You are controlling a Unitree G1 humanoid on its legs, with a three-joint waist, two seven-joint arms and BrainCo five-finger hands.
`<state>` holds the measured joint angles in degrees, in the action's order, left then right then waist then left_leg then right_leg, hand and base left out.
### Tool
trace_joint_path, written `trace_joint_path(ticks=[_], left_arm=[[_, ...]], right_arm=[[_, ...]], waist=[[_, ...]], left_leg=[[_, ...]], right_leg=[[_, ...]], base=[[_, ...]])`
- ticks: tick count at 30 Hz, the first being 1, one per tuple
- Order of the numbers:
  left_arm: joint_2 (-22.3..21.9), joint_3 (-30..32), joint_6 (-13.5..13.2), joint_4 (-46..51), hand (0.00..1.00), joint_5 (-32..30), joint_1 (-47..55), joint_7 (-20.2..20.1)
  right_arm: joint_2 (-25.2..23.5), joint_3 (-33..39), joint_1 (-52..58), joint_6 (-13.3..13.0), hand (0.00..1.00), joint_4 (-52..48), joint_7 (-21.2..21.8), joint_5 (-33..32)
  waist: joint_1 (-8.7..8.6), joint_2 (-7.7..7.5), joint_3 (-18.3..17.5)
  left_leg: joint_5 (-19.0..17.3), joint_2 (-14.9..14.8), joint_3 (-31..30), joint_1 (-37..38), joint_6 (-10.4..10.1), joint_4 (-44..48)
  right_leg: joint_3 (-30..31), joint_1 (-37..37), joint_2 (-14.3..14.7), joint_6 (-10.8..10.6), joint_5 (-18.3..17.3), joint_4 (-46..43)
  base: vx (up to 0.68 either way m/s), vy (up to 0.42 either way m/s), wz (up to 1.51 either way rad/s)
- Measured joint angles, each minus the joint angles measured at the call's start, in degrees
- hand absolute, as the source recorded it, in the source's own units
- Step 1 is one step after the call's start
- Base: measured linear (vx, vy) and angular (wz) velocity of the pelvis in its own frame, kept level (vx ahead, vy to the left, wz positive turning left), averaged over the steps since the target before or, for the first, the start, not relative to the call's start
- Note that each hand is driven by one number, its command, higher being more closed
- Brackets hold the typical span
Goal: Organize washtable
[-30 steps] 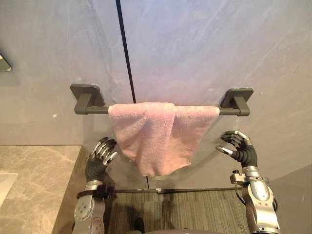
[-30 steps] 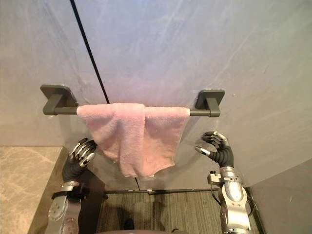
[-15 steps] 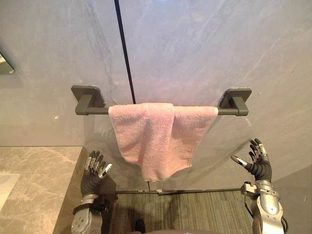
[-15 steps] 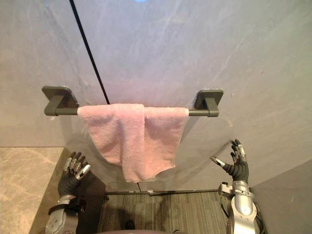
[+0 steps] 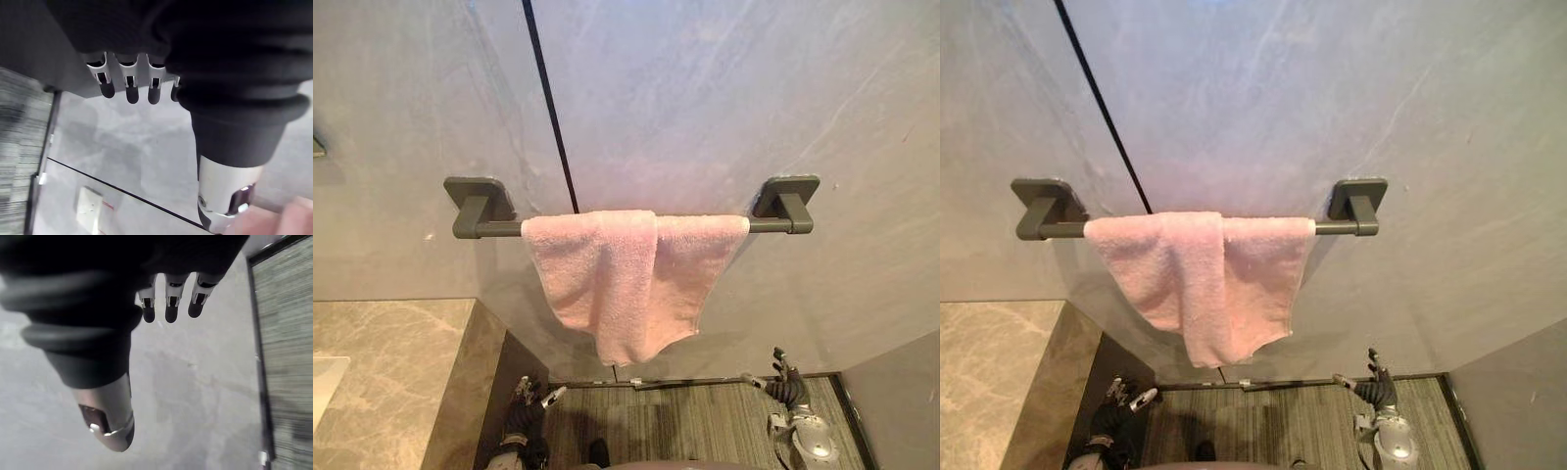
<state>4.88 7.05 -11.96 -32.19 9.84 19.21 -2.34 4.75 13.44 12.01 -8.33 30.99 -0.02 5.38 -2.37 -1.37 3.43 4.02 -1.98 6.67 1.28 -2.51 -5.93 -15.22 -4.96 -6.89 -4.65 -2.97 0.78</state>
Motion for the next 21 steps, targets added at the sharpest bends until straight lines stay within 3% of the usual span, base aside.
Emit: trace_joint_path(ticks=[8, 21], left_arm=[[0.08, -0.16, 0.54, -9.13, 0.0, -4.38, -1.87, 3.78], [0.25, -0.1, 0.83, -14.67, 0.0, -7.26, -4.45, 4.05]], right_arm=[[0.01, -1.92, -2.08, 1.09, 0.0, 9.47, -1.04, 2.03], [0.05, -2.63, -3.17, 2.21, 0.0, 15.52, -1.23, 2.07]], waist=[[0.06, -0.03, 1.57], [0.05, -0.35, 2.91]], left_leg=[[-0.74, 0.0, 1.19, 1.26, -0.22, 0.0], [-1.1, 0.1, 1.41, 2.3, -0.17, -0.01]], right_leg=[[1.03, -0.95, 0.02, -0.03, -0.03, 0.54], [1.34, -1.81, -0.1, -0.23, -0.2, 0.49]], base=[[0.01, -0.001, -0.07], [0.0, -0.001, -0.01]])
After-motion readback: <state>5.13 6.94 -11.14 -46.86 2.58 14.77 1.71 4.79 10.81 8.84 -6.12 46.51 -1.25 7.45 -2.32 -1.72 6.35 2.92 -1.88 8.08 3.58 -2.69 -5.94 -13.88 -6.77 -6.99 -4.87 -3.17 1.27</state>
